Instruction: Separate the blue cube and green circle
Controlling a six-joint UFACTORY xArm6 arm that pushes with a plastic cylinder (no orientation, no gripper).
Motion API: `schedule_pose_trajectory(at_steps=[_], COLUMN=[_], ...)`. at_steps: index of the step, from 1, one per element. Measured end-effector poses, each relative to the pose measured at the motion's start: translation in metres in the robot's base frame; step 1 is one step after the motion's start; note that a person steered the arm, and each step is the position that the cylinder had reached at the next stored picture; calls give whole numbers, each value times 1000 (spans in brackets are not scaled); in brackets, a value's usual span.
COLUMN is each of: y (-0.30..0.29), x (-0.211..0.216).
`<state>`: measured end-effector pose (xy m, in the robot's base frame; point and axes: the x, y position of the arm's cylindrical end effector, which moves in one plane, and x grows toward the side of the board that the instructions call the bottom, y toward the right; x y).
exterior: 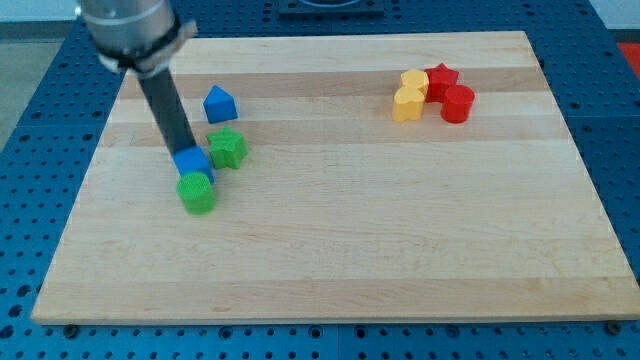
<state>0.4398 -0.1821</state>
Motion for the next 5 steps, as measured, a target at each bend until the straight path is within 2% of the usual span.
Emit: schedule_pose_trajectory(at_steps=[1, 3, 4, 5], y=[0, -7, -25, -25], x=[4, -25, 27, 55])
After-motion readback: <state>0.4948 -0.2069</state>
